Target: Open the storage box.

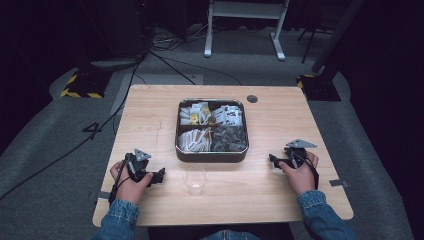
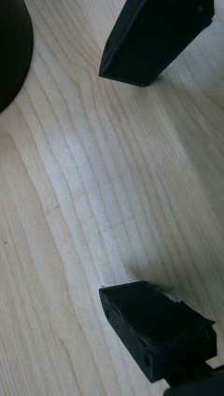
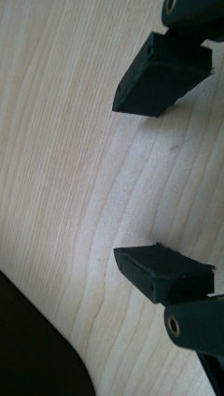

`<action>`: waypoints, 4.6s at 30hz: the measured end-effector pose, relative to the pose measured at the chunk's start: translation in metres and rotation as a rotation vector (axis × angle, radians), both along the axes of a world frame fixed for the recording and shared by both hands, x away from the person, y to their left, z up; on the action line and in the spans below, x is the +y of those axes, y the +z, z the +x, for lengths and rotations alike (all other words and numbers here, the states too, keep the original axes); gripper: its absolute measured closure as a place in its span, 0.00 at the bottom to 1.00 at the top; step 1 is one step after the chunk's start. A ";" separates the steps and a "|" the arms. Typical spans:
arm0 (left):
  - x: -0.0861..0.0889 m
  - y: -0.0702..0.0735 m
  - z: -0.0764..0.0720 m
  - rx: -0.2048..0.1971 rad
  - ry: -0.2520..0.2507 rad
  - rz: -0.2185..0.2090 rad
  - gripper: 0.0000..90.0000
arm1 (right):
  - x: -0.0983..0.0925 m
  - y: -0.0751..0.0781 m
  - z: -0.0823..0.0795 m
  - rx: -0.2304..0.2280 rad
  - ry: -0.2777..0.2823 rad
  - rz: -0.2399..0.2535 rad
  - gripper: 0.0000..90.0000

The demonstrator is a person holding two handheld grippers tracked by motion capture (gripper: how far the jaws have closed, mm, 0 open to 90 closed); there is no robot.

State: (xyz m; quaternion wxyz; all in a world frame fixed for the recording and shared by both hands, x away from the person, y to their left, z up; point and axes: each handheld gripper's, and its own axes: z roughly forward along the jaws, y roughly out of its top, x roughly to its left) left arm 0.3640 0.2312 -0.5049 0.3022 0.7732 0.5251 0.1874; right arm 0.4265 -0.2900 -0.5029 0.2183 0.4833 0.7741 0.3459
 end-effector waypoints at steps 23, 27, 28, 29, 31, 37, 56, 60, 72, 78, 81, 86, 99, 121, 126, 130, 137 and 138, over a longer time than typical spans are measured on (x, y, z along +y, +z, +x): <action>0.000 0.000 0.001 -0.001 -0.005 0.001 0.00 | -0.003 0.018 -0.003 -0.027 0.043 0.076 0.40; 0.000 0.000 0.001 0.000 -0.005 -0.001 0.00 | 0.008 0.036 -0.003 -0.066 0.074 0.083 0.41; 0.000 0.000 0.001 0.000 -0.005 -0.001 0.00 | 0.008 0.036 -0.003 -0.066 0.074 0.083 0.41; 0.000 0.000 0.001 0.000 -0.009 -0.001 0.00 | 0.014 0.040 -0.003 -0.078 0.088 0.088 0.41; 0.001 0.000 0.002 -0.004 -0.021 0.008 0.00 | 0.022 0.045 -0.001 -0.085 0.106 0.094 0.41; 0.001 0.000 0.002 -0.005 -0.023 0.006 0.00 | 0.037 0.059 0.002 -0.107 0.141 0.111 0.41; 0.002 0.000 0.004 0.002 -0.040 0.002 0.00 | 0.087 0.097 0.026 -0.090 0.260 0.153 0.32; 0.002 0.000 0.003 -0.003 -0.046 0.005 0.00 | 0.106 0.102 0.038 -0.070 0.290 0.158 0.34; 0.002 0.000 0.003 0.000 -0.053 0.002 0.00 | 0.159 0.096 0.069 -0.010 0.370 0.102 0.37; 0.003 0.000 0.004 0.003 -0.066 0.005 0.00 | 0.175 0.090 0.081 0.009 0.365 0.086 0.37; 0.003 0.000 0.004 0.003 -0.067 0.005 0.00 | 0.185 0.087 0.087 0.018 0.369 0.075 0.38; 0.003 0.000 0.004 0.005 -0.066 0.006 0.00 | 0.197 0.081 0.094 0.033 0.372 0.064 0.40; 0.003 0.000 0.004 0.000 -0.071 0.006 0.00 | 0.220 0.062 0.104 0.010 0.350 0.013 0.49; 0.003 0.000 0.004 -0.001 -0.076 0.006 0.00 | 0.221 0.062 0.100 -0.037 0.333 0.007 0.65; 0.004 0.000 0.004 0.000 -0.080 0.008 0.00 | 0.219 0.073 0.098 -0.054 0.340 0.022 0.65; 0.004 0.000 0.004 -0.001 -0.079 0.007 0.00 | 0.215 0.085 0.096 -0.072 0.349 0.040 0.65; 0.004 0.000 0.004 -0.001 -0.083 0.003 0.00 | 0.207 0.099 0.093 -0.088 0.351 0.071 0.65; 0.005 0.000 0.004 0.001 -0.085 0.004 0.00 | 0.205 0.101 0.093 -0.090 0.352 0.074 0.65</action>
